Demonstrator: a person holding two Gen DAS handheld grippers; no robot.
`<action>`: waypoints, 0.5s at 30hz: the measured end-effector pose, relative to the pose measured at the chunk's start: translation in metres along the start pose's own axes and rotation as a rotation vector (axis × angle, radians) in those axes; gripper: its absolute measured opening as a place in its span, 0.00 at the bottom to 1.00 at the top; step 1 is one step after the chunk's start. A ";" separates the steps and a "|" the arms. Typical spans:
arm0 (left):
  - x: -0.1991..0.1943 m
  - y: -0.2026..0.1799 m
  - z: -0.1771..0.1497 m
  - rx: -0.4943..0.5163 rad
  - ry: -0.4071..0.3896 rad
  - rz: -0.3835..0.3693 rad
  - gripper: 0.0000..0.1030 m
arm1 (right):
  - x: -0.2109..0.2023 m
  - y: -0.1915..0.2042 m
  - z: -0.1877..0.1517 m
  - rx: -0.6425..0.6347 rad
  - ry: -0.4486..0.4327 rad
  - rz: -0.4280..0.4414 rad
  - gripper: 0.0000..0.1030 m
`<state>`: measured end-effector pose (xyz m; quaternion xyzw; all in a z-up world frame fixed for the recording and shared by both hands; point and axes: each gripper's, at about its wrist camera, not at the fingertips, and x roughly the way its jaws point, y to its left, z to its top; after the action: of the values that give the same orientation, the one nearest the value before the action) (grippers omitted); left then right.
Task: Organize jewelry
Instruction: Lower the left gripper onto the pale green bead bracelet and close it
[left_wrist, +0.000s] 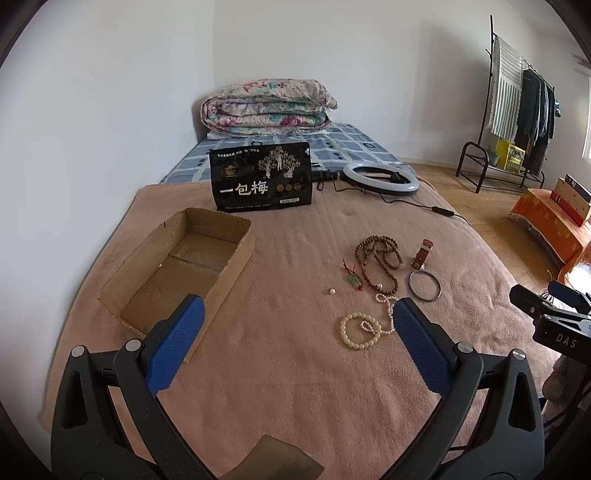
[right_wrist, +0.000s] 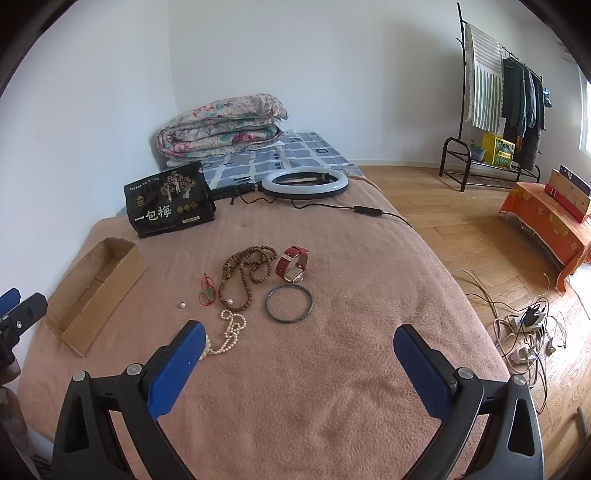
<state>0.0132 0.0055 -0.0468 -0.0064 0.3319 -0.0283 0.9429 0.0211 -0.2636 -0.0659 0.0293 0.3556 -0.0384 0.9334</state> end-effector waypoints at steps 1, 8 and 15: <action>0.002 0.002 0.001 -0.007 0.014 -0.005 1.00 | 0.001 0.000 0.001 0.000 0.001 -0.002 1.00; 0.019 0.007 -0.005 -0.006 0.085 -0.040 1.00 | 0.012 -0.003 0.004 0.003 0.031 0.025 1.00; 0.038 0.005 -0.008 0.024 0.139 -0.067 0.81 | 0.027 -0.010 0.010 0.016 0.081 0.035 1.00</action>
<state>0.0381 0.0085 -0.0772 -0.0043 0.3959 -0.0640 0.9160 0.0471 -0.2760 -0.0765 0.0445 0.3923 -0.0234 0.9185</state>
